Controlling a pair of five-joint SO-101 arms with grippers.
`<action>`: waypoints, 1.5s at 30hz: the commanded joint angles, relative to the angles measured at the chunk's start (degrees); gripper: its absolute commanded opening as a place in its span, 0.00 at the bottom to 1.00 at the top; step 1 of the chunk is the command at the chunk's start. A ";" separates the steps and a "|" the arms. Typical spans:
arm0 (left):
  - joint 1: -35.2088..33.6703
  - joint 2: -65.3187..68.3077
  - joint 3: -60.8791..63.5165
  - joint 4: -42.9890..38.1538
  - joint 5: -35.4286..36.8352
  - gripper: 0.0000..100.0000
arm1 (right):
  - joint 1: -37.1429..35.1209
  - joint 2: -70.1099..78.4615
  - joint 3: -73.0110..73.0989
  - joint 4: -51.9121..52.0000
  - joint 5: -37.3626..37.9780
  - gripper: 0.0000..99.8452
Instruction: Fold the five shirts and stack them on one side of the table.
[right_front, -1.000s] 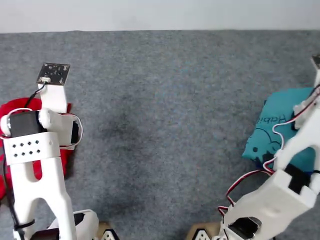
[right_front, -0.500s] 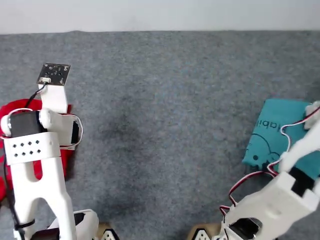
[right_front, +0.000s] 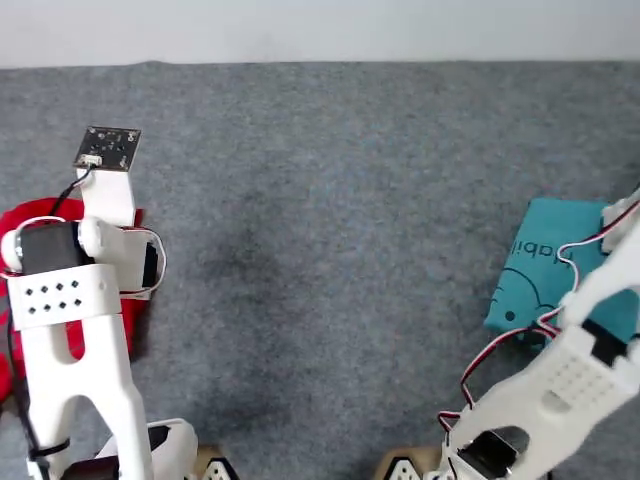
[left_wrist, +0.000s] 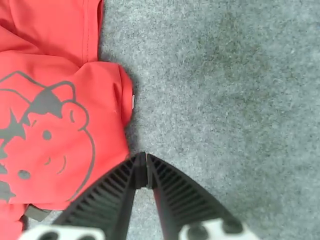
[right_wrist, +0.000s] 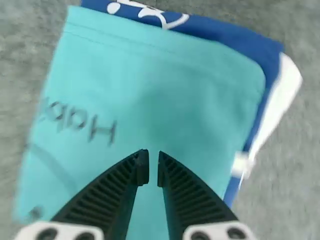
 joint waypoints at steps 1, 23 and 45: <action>0.35 -1.67 -0.22 -0.70 -0.35 0.01 | 3.03 3.21 -2.99 -7.34 3.43 0.01; 0.44 -1.67 -0.31 0.09 -0.35 0.01 | -4.26 -21.23 2.99 12.70 1.14 0.01; -22.86 -4.66 6.11 1.49 -40.00 0.16 | -6.99 -57.19 53.71 12.53 0.97 0.01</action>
